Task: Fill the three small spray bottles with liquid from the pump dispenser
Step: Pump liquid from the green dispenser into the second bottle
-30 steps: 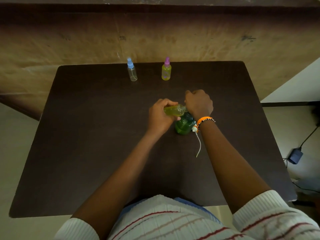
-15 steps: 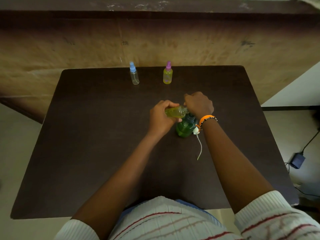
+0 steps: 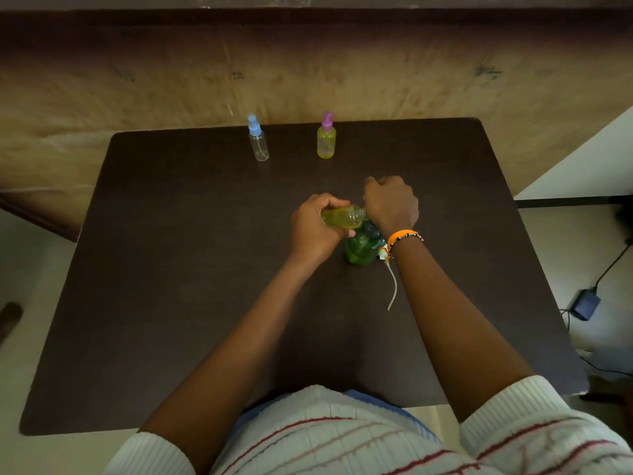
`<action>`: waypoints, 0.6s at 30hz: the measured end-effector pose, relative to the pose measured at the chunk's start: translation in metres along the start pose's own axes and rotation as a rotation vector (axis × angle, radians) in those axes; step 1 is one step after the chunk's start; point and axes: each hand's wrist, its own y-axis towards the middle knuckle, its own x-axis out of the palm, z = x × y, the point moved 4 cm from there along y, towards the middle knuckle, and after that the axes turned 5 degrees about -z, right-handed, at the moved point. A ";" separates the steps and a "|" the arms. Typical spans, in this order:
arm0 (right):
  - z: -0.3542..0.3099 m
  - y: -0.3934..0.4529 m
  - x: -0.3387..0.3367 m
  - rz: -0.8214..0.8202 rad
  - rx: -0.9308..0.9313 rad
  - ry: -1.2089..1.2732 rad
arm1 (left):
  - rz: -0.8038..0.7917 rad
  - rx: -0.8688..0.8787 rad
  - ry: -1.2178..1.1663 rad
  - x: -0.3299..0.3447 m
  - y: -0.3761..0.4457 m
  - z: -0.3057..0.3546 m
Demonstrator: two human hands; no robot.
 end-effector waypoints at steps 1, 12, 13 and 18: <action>-0.001 0.000 0.000 -0.011 0.001 -0.013 | 0.002 -0.001 -0.003 0.000 0.000 0.000; -0.008 -0.001 -0.002 -0.073 0.020 -0.115 | 0.004 0.007 -0.047 -0.002 0.001 -0.003; -0.006 0.000 -0.002 -0.060 0.023 -0.102 | 0.002 0.008 -0.040 -0.001 0.002 -0.003; -0.003 -0.002 -0.001 0.026 0.012 -0.055 | -0.004 -0.006 -0.017 0.001 0.002 -0.006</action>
